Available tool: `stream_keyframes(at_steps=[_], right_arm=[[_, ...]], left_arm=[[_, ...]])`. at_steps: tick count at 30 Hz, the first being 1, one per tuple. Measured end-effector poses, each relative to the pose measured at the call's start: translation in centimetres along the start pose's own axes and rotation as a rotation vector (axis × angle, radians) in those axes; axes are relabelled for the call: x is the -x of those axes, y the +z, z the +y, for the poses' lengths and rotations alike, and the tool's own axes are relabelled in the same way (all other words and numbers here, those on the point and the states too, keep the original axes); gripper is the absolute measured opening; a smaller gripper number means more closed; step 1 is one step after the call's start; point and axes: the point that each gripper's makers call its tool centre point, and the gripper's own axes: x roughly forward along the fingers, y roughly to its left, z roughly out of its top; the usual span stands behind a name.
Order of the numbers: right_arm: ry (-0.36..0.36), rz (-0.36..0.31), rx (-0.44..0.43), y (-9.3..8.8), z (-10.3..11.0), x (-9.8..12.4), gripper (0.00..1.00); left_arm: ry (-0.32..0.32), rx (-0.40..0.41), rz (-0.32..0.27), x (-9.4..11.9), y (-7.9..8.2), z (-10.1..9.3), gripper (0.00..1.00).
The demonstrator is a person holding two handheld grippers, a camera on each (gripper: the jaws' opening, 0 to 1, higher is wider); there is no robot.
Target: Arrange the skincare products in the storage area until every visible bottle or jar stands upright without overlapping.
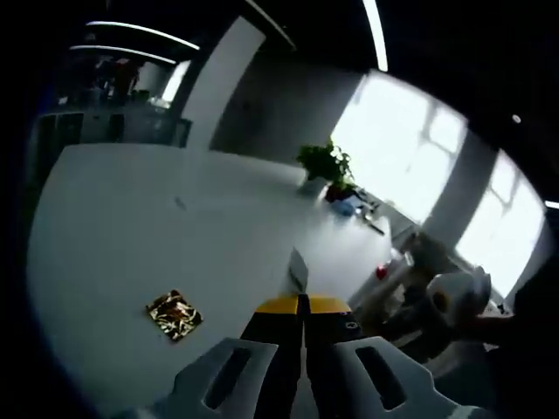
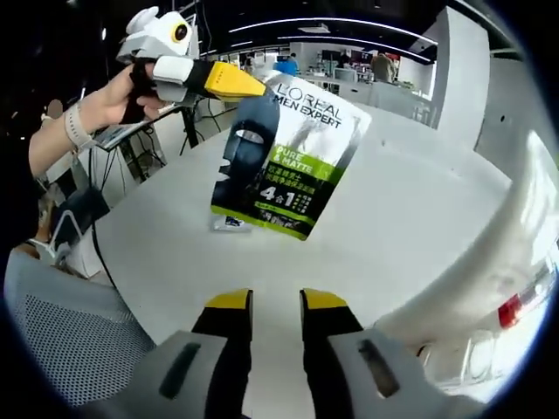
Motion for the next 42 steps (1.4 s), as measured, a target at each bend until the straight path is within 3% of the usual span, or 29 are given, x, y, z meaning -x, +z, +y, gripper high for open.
stream_keyframes(at_steps=[5, 12, 17, 21, 26, 36, 39, 42], right_arm=[[0.013, -0.028, 0.005, 0.6, 0.2, 0.0, 0.25], [0.032, -0.101, 0.001, 2.4, 0.5, 0.3, 0.26], [0.066, -0.117, 0.007, 2.7, 0.8, 0.5, 0.27], [0.088, -0.186, 0.004, 4.1, 0.8, 1.7, 0.28], [0.169, -0.309, -0.016, 6.1, 1.5, 3.4, 0.28], [0.343, -0.471, -0.056, 8.2, 2.5, 6.4, 0.26], [0.417, -0.518, -0.077, 8.4, 2.8, 7.6, 0.18], [0.445, -0.521, -0.132, 8.0, 2.3, 8.2, 0.11]], left_arm=[[0.001, -0.030, -0.013, 1.1, 0.7, -1.1, 0.00], [-0.042, -0.071, -0.036, 2.8, 2.1, -3.8, 0.00], [-0.087, -0.099, -0.041, 3.7, 2.7, -6.1, 0.00], [-0.102, -0.160, -0.030, 4.5, 3.1, -7.9, 0.00], [-0.141, -0.194, -0.057, 5.6, 4.3, -10.7, 0.00], [-0.230, -0.248, -0.060, 5.6, 5.0, -15.0, 0.00], [-0.250, -0.246, -0.065, 5.3, 5.2, -15.9, 0.00], [-0.263, -0.235, -0.074, 4.9, 5.5, -16.5, 0.00]])
